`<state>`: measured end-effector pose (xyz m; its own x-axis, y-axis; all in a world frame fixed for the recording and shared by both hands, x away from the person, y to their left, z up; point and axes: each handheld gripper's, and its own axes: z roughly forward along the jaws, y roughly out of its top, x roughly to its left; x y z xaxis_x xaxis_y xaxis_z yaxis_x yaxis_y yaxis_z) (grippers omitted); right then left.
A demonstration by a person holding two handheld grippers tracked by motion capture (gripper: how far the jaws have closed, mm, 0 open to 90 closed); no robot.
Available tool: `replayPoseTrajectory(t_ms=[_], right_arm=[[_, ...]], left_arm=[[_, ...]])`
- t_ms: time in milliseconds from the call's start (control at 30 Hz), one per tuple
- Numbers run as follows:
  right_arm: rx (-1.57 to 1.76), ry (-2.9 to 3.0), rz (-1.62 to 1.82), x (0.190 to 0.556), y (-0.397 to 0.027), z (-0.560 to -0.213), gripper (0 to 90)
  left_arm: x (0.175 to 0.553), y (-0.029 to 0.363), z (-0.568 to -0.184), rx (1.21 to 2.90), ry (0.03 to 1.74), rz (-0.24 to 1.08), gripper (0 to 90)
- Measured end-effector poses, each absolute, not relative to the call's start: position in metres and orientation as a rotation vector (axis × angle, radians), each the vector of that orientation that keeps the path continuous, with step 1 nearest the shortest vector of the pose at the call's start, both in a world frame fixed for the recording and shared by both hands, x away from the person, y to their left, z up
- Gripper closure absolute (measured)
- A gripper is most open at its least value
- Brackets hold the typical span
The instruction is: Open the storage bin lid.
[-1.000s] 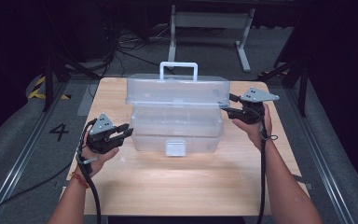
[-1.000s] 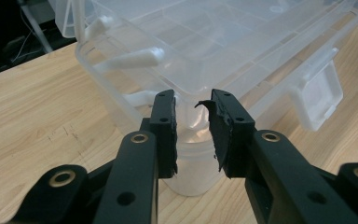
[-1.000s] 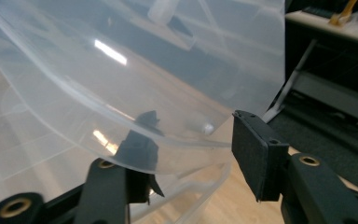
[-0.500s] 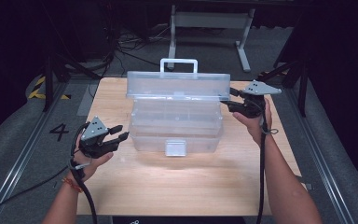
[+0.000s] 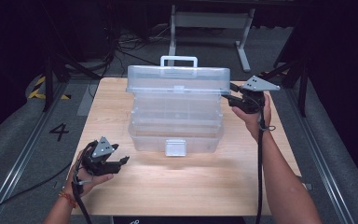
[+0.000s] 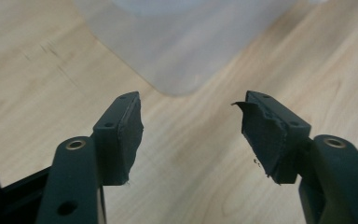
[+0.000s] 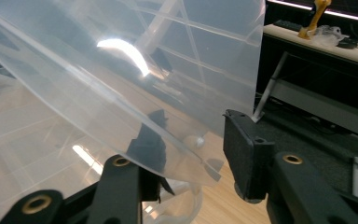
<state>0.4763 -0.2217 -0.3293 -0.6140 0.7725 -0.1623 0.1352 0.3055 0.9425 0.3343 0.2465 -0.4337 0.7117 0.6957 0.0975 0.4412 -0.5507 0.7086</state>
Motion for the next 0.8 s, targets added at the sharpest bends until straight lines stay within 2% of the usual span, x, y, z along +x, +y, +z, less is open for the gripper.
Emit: replayPoseTrajectory(t_ms=[133,500,800], right_arm=[[0.843,1.937,1.360,0.479,-0.221,-0.328,61.4],[0.889,1.857,1.361,0.484,-0.216,-0.328,66.6],[0.915,1.826,1.353,0.493,-0.213,-0.325,68.3]], left_arm=[[0.331,0.247,-0.452,2.302,0.897,0.442,33.5],[0.323,0.257,-0.472,2.282,0.955,0.333,27.8],[0.322,0.267,-0.481,2.226,0.935,0.365,23.1]])
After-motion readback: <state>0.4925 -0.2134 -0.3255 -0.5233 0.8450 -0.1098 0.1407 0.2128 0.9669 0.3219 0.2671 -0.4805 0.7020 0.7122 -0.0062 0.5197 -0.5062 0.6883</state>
